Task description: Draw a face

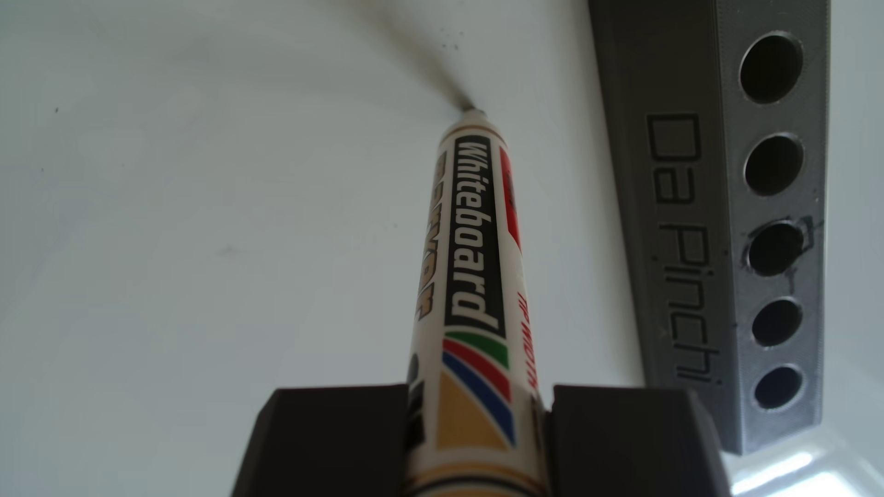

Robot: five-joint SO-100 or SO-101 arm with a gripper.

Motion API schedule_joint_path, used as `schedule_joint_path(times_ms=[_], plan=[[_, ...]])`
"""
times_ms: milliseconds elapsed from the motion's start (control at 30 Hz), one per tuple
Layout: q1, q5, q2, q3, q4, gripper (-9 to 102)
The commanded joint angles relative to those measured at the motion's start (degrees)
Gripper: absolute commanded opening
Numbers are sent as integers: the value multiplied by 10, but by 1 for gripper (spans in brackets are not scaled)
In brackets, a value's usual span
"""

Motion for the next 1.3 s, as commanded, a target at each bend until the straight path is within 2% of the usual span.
schedule_joint_path(times_ms=[0,533,1033,1267], plan=[[4,-2,9,-28,21,-1],[2,-2,57,-28,93,-1],[7,1,131,-32,91,-1],[87,-5,141,-43,67,-1]])
